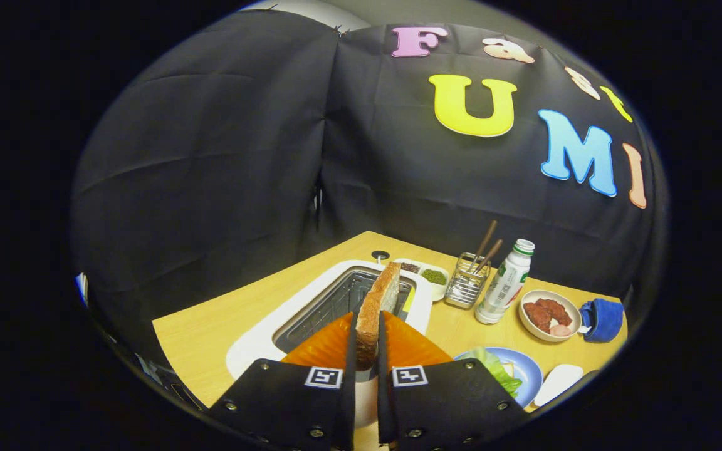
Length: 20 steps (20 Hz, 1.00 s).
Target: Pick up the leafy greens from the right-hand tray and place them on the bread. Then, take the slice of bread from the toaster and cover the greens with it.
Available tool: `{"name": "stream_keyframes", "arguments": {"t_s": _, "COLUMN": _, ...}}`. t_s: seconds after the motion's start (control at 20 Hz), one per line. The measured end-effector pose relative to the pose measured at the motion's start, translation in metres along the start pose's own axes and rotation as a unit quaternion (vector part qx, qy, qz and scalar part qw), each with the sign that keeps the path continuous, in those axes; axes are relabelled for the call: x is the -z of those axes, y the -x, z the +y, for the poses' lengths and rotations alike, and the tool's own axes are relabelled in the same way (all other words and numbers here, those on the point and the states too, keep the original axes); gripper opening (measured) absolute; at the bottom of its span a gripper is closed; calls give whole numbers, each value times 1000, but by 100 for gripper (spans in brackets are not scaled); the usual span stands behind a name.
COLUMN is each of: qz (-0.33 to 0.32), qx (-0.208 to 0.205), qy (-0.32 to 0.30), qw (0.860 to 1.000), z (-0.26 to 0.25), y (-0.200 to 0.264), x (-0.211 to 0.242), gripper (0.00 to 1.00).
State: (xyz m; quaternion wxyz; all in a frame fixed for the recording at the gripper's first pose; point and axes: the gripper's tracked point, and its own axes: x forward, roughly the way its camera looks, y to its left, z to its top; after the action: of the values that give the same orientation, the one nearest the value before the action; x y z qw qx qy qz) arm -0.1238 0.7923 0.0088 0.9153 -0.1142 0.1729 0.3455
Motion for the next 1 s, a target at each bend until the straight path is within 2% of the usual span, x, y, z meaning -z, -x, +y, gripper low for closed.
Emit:
{"name": "stream_keyframes", "arguments": {"t_s": 0.05, "qz": -6, "qx": -6, "qy": -8, "qw": 1000, "z": 0, "y": 3, "x": -1, "gripper": 8}}
{"name": "stream_keyframes", "arguments": {"t_s": 0.35, "qz": -31, "qx": -25, "qy": 11, "qw": 999, "z": 0, "y": 10, "x": -16, "gripper": 8}}
{"name": "stream_keyframes", "arguments": {"t_s": 0.4, "qz": -33, "qx": -26, "qy": 19, "qw": 999, "z": 1, "y": 9, "x": -9, "gripper": 1}}
{"name": "stream_keyframes", "arguments": {"t_s": 0.65, "qz": -38, "qx": -27, "qy": 7, "qw": 999, "z": -3, "y": 13, "x": -14, "gripper": 1}}
{"name": "stream_keyframes", "arguments": {"t_s": 1.0, "qz": -80, "qx": -28, "qy": 8, "qw": 996, "z": -5, "y": 37, "x": -45, "gripper": 1}}
